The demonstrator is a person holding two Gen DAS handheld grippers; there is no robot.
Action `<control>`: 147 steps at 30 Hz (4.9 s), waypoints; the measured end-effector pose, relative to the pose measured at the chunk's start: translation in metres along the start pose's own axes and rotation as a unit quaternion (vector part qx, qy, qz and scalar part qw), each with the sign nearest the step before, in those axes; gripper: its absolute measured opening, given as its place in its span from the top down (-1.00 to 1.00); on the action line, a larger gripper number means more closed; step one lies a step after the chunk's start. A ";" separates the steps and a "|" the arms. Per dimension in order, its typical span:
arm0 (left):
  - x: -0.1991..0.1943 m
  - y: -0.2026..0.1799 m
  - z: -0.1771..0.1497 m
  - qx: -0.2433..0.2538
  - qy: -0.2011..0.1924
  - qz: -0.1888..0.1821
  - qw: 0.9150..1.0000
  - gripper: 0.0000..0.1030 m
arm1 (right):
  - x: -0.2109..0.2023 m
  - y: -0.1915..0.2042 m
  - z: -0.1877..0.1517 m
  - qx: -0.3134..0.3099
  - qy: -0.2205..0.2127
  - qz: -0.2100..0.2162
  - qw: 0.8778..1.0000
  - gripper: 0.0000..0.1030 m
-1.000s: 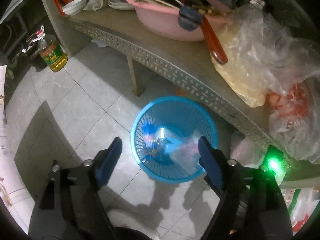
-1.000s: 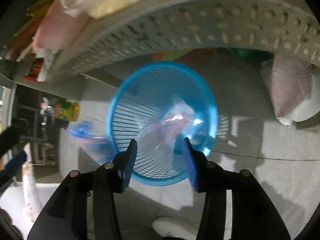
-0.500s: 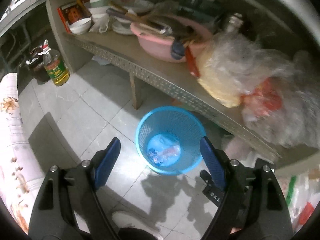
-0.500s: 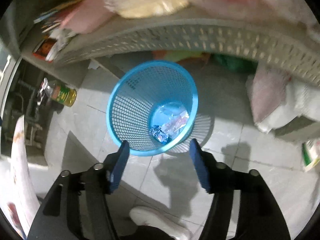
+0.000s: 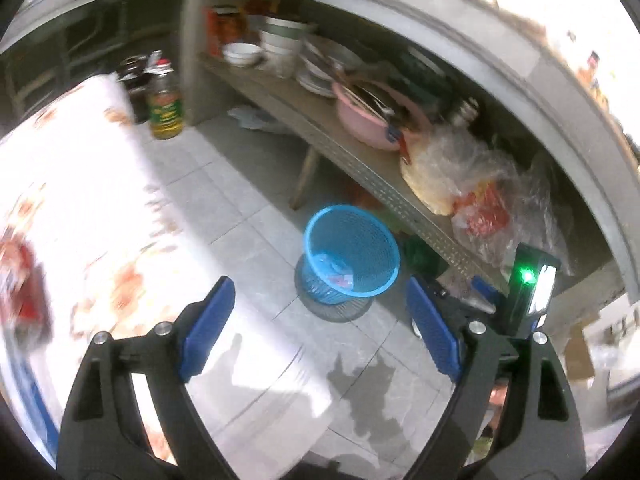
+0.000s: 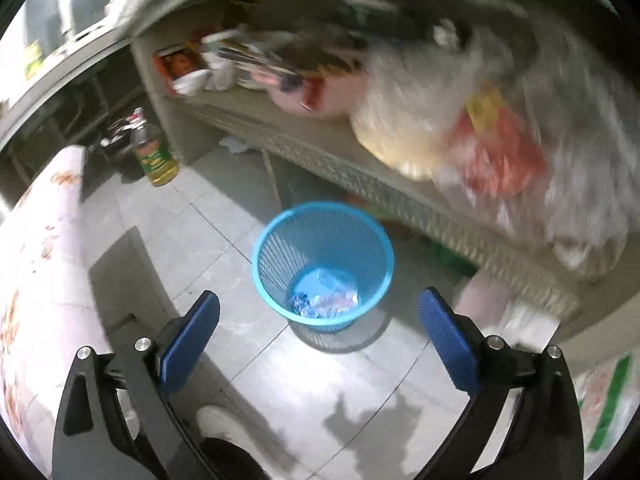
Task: Collect trash
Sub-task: 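Move both tools back to the table and grasp the tan paper with the left tool, then lift the tan paper with the left tool while the right tool grasps a clear printed bag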
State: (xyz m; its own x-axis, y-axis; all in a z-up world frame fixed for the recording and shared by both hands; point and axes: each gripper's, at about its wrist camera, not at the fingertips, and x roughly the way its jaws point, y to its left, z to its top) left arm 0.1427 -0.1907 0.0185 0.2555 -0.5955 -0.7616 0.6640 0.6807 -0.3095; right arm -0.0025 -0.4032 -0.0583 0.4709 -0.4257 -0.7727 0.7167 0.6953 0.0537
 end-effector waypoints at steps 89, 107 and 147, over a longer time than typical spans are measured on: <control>-0.234 0.350 -0.128 -0.157 -0.175 0.273 0.933 1.00 | 0.051 0.395 0.052 -0.230 0.189 0.253 0.920 0.75; -0.284 0.343 -0.139 -0.188 -0.253 0.184 0.931 1.00 | 0.024 0.365 0.063 -0.183 0.176 0.310 0.916 0.85; -0.222 0.363 -0.157 -0.203 -0.175 0.178 0.947 -0.18 | 0.038 0.363 0.047 -0.186 0.205 0.316 0.908 0.85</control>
State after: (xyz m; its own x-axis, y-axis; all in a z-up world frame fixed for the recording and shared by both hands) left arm 0.2164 0.2555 -0.0142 0.6773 -0.3542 -0.6449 0.1853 0.9304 -0.3164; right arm 0.2991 -0.1941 -0.0385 0.4422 0.3238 -0.8364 0.1121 0.9053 0.4097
